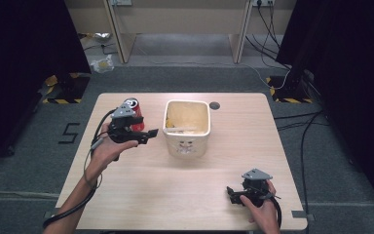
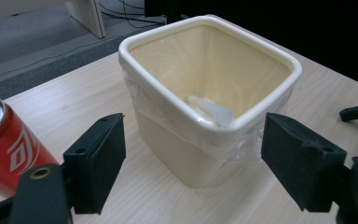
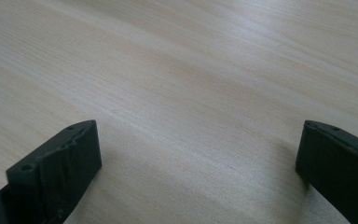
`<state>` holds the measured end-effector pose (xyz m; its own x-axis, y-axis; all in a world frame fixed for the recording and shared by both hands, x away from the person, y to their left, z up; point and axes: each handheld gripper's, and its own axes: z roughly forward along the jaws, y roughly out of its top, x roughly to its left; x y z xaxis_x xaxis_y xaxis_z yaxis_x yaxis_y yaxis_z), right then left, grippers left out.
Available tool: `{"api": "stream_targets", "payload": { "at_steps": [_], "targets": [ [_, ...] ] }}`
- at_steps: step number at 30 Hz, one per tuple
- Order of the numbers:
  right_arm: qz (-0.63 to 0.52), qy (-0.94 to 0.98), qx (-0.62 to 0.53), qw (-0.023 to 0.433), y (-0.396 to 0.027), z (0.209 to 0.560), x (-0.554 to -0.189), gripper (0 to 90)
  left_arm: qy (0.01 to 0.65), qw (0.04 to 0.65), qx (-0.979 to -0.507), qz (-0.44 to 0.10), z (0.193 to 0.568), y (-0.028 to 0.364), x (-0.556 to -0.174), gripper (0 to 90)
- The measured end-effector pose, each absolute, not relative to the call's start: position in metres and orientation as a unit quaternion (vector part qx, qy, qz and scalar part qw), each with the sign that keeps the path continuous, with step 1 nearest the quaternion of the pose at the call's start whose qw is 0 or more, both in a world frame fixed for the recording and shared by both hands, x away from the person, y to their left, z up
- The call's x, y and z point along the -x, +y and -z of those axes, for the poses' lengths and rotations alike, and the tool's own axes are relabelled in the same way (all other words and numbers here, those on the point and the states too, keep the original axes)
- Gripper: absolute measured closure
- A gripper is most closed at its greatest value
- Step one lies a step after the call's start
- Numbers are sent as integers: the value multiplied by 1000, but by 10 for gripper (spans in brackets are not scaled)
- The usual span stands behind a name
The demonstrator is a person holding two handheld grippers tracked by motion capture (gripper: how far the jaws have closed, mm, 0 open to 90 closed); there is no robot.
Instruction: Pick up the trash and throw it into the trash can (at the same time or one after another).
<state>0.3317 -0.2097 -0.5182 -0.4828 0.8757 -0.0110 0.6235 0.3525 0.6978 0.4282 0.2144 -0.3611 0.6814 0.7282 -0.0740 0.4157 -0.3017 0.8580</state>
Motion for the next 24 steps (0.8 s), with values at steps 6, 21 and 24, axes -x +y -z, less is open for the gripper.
{"api": "stream_targets", "payload": {
  "at_steps": [6, 21, 24],
  "targets": [
    [-322, 799, -470, 195, -210, 518, -332, 2, 370, 468, -784, -175, 365, 224, -426, 169],
    [-321, 799, -470, 195, -210, 518, -332, 2, 404, 458, -768, -195, 387, 242, -428, 172],
    [-321, 798, -470, 195, -210, 518, -332, 3, 415, 453, -763, -201, 391, 247, -431, 173]
  ]
}}
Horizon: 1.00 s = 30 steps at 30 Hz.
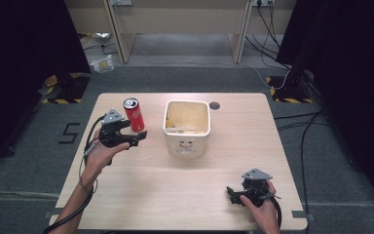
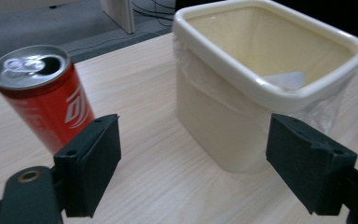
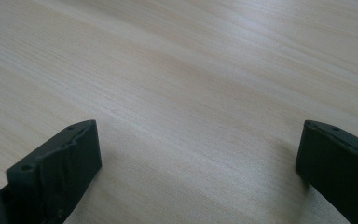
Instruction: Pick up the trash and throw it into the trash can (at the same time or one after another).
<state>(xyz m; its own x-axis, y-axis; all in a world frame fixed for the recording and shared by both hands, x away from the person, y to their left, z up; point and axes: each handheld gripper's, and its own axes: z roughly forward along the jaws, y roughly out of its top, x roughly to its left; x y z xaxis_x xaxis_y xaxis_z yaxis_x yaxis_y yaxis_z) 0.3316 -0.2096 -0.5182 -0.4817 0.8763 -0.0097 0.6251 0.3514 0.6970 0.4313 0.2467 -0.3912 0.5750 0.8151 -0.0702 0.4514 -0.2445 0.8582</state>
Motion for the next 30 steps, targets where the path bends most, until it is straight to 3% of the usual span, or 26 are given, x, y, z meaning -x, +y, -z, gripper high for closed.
{"api": "stream_targets", "payload": {
  "at_steps": [30],
  "targets": [
    [-321, 798, -470, 195, -210, 518, -332, 2, 474, 420, -737, -236, 425, 270, -468, 188]
  ]
}}
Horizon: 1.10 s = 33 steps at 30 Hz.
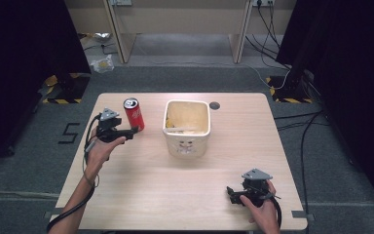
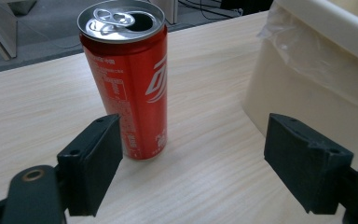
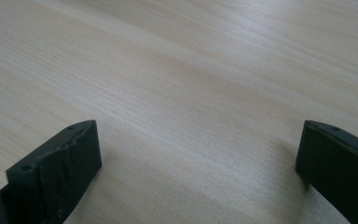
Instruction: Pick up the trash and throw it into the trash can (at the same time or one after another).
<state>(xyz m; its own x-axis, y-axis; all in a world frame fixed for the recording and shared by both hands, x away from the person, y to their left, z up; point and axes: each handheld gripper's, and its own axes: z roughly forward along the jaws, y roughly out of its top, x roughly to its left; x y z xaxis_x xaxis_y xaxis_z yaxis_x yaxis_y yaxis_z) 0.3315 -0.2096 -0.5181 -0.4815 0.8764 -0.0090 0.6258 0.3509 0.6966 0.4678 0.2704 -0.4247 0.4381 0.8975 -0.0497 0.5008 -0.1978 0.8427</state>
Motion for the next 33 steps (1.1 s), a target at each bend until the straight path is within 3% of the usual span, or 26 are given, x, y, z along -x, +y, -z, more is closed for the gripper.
{"api": "stream_targets", "payload": {
  "at_steps": [33],
  "targets": [
    [-322, 798, -470, 196, -210, 518, -332, 2, 502, 400, -727, -244, 447, 272, -521, 188]
  ]
}}
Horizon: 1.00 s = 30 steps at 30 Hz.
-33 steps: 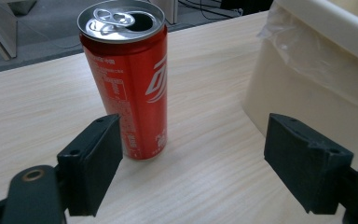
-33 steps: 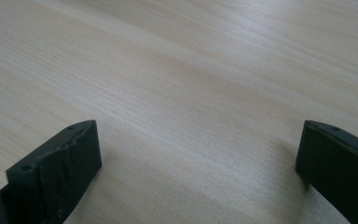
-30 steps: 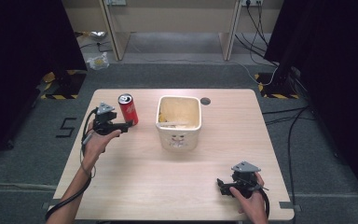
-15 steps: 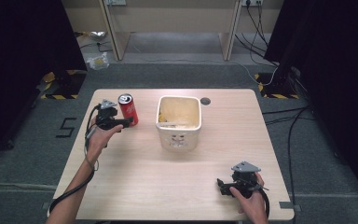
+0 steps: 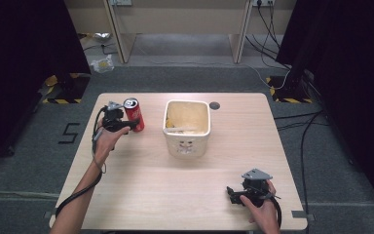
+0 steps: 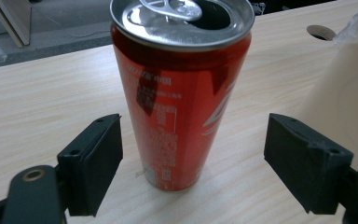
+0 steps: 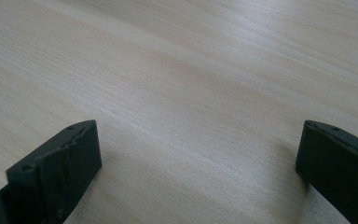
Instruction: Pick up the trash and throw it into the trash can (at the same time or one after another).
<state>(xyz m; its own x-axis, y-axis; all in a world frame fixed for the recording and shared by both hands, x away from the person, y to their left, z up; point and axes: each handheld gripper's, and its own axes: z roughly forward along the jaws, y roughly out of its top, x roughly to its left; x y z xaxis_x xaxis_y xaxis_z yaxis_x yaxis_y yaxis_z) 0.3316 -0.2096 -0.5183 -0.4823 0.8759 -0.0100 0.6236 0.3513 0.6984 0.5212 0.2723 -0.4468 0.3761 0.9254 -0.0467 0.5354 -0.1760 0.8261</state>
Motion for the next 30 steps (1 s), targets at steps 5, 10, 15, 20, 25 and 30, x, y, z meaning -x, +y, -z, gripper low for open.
{"api": "stream_targets", "payload": {
  "at_steps": [5, 10, 15, 20, 25, 30],
  "targets": [
    [-322, 798, -470, 196, -210, 518, -332, 2, 506, 394, -726, -248, 449, 270, -528, 192],
    [-322, 798, -470, 196, -210, 518, -332, 2, 512, 397, -720, -251, 451, 269, -533, 204],
    [-322, 798, -469, 196, -210, 518, -332, 2, 515, 398, -716, -252, 452, 268, -538, 222],
    [-322, 798, -469, 196, -210, 518, -332, 2, 518, 392, -717, -255, 452, 266, -542, 243],
    [-322, 798, -469, 196, -210, 518, -332, 3, 526, 389, -711, -258, 455, 264, -548, 263],
    [-322, 798, -470, 196, -210, 518, -332, 2, 528, 393, -708, -258, 457, 263, -551, 312]
  ]
}}
